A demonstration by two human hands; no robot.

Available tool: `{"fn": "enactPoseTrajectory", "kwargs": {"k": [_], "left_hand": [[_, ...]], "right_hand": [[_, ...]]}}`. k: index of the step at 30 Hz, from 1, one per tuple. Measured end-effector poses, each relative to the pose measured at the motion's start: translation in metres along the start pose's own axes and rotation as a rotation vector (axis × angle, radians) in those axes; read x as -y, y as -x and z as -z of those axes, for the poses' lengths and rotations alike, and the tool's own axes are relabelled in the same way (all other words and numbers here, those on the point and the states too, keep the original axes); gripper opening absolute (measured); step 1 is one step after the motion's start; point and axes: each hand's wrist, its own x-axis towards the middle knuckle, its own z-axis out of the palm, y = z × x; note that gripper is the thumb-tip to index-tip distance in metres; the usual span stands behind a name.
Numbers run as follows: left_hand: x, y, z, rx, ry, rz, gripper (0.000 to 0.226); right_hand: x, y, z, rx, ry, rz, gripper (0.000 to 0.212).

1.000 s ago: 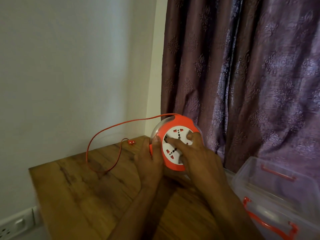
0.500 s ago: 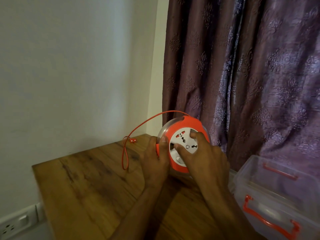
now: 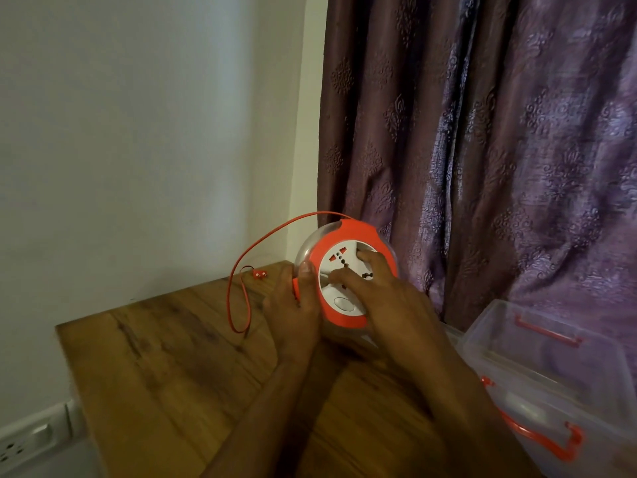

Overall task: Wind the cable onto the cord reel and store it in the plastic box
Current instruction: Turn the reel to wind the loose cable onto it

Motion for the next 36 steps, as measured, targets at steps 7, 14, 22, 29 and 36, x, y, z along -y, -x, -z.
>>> {"fn": "enactPoseTrajectory", "kwargs": {"k": [7, 14, 22, 29, 36], "left_hand": [[0.000, 0.001, -0.002, 0.005, -0.010, -0.018, 0.033], [-0.003, 0.004, -0.004, 0.032, 0.019, 0.000, 0.033], [-0.004, 0.005, -0.003, 0.069, -0.017, -0.048, 0.033], [-0.008, 0.007, -0.001, 0.123, -0.022, -0.047, 0.035], [-0.006, 0.010, -0.006, 0.104, -0.025, -0.053, 0.041]], "right_hand": [[-0.003, 0.002, -0.002, 0.009, 0.007, -0.008, 0.063], [-0.003, 0.000, -0.008, -0.156, 0.030, -0.133, 0.061], [0.001, -0.002, -0.011, -0.248, -0.024, -0.274, 0.068], [0.013, 0.001, -0.013, -0.323, -0.082, -0.453, 0.069], [0.014, -0.001, -0.020, -0.369, -0.250, -0.579, 0.069]]}}
